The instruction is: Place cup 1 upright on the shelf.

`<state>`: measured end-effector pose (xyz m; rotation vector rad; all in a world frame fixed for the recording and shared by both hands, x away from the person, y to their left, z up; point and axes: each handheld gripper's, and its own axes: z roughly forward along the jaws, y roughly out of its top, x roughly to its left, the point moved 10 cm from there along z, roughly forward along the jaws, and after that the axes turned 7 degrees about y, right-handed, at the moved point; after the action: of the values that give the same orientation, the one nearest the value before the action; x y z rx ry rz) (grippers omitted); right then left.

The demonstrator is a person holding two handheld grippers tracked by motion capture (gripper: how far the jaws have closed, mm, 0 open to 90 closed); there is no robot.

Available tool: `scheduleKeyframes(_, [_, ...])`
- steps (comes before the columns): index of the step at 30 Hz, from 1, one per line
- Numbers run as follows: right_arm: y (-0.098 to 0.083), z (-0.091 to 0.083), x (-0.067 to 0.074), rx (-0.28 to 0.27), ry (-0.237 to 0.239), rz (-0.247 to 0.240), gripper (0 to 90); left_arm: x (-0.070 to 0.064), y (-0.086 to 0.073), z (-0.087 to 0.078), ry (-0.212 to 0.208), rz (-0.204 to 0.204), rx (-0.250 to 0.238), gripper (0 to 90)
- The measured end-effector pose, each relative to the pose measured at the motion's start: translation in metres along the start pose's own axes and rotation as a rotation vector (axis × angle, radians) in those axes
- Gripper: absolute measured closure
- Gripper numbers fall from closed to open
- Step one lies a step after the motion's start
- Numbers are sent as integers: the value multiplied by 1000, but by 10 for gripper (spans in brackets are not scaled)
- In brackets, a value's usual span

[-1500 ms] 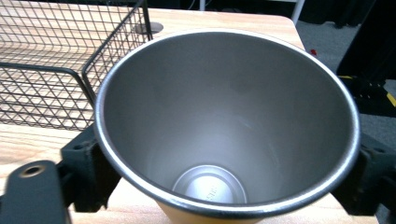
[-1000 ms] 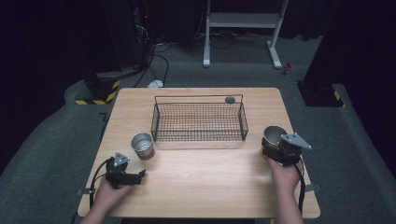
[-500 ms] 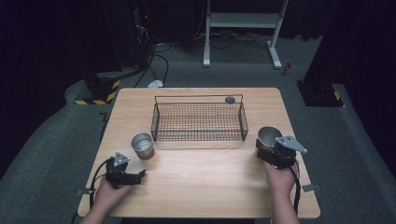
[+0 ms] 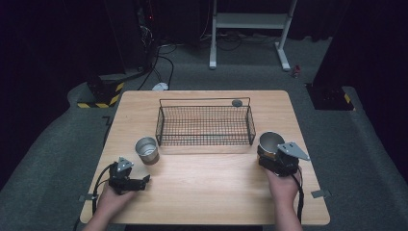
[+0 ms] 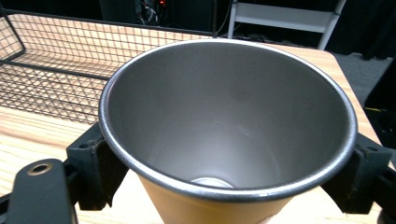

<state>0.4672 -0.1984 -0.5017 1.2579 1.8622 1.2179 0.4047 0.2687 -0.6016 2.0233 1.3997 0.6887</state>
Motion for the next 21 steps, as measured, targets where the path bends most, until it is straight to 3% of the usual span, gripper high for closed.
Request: scheduleKeyframes(21, [18, 12, 32, -8, 52, -35, 142, 0, 0, 0, -2, 2, 0, 4])
